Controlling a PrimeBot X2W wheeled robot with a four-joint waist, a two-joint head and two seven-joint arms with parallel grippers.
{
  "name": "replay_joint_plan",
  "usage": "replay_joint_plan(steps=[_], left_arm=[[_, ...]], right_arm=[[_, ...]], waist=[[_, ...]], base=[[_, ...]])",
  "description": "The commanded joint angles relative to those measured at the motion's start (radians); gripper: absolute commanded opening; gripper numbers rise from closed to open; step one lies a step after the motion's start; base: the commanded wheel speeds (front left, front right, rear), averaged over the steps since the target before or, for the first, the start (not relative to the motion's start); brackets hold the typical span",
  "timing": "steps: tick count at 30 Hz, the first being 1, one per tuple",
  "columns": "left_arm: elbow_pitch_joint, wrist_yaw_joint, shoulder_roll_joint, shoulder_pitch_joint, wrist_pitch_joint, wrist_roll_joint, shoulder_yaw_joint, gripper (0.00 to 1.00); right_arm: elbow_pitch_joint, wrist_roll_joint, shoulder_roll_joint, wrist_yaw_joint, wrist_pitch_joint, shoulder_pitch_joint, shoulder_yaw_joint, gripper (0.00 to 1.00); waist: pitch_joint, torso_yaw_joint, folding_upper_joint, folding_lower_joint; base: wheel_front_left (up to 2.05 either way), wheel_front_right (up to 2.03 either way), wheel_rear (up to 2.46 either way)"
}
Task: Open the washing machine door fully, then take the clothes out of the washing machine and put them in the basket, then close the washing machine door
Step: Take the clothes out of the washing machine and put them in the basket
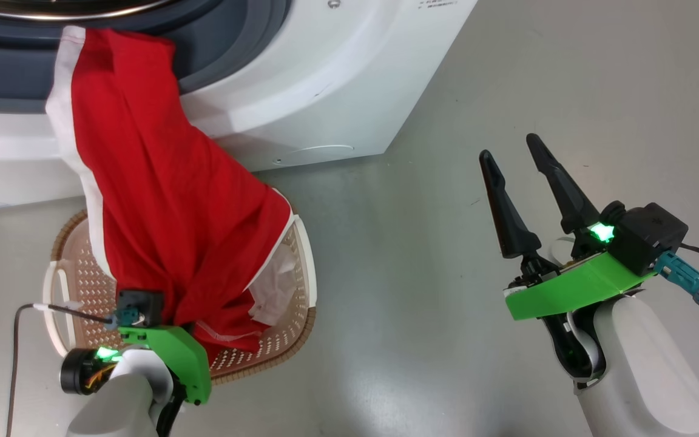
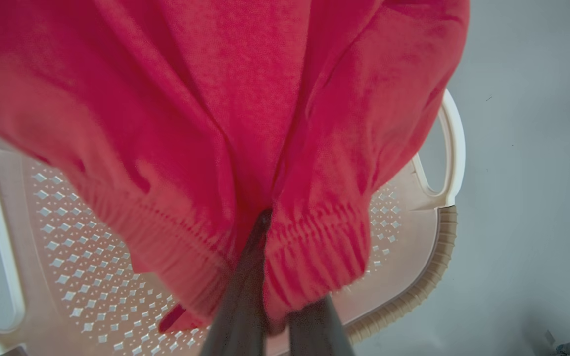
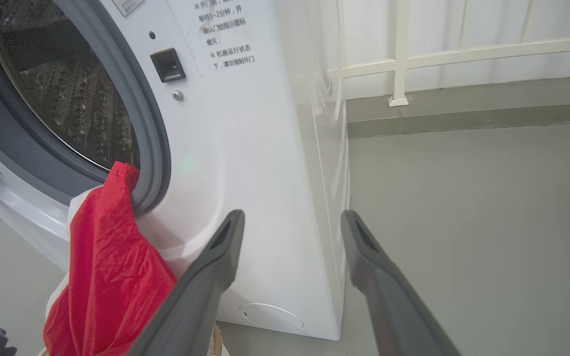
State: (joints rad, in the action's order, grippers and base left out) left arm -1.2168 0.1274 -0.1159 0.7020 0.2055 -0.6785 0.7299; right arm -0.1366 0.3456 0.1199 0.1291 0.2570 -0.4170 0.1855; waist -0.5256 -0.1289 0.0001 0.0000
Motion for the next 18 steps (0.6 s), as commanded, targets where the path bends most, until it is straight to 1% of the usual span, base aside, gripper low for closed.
replay_joint_plan(steps=[1, 2, 3, 4, 5, 13, 18], left_arm=[[0.005, 0.003, -0.030, 0.003, 0.015, -0.010, -0.012, 0.00], [0.005, 0.003, -0.032, 0.003, 0.018, -0.015, -0.010, 0.30], [0.005, 0.003, -0.034, 0.003, 0.022, -0.022, -0.009, 0.52], [0.005, 0.003, -0.036, 0.002, 0.025, -0.027, -0.008, 0.94], [0.005, 0.003, -0.040, 0.002, 0.029, -0.030, -0.005, 1.00], [0.050, 0.003, -0.069, -0.003, 0.052, -0.043, 0.025, 1.00], [0.109, 0.003, -0.093, -0.009, 0.056, -0.052, 0.018, 1.00]], right_arm=[[0.020, 0.002, -0.006, 0.002, 0.005, 0.002, 0.023, 1.00], [0.020, 0.002, -0.005, 0.002, 0.005, 0.003, 0.022, 1.00], [0.020, 0.003, -0.004, 0.002, 0.005, 0.004, 0.022, 1.00], [0.019, 0.003, -0.004, 0.002, 0.005, 0.004, 0.022, 1.00], [0.019, 0.003, -0.003, 0.002, 0.005, 0.005, 0.021, 1.00], [0.022, 0.002, -0.002, 0.002, 0.005, 0.013, 0.013, 1.00], [0.024, 0.002, -0.001, 0.002, 0.005, 0.018, 0.005, 1.00]], waist=[[0.001, 0.001, -0.0001, 0.0000], [0.002, 0.002, -0.0001, 0.0000], [0.003, 0.002, -0.0001, 0.0000], [0.004, 0.003, -0.0001, 0.0000], [0.005, 0.003, -0.0001, 0.0000], [0.012, 0.007, -0.0001, 0.0000], [0.014, 0.018, -0.0001, 0.0000]], base=[[0.00, 0.00, 0.00], [0.00, 0.00, 0.00], [0.00, 0.00, 0.00], [0.00, 0.00, 0.00], [0.00, 0.00, 0.00], [0.00, 0.00, 0.00], [0.00, 0.00, 0.00]])
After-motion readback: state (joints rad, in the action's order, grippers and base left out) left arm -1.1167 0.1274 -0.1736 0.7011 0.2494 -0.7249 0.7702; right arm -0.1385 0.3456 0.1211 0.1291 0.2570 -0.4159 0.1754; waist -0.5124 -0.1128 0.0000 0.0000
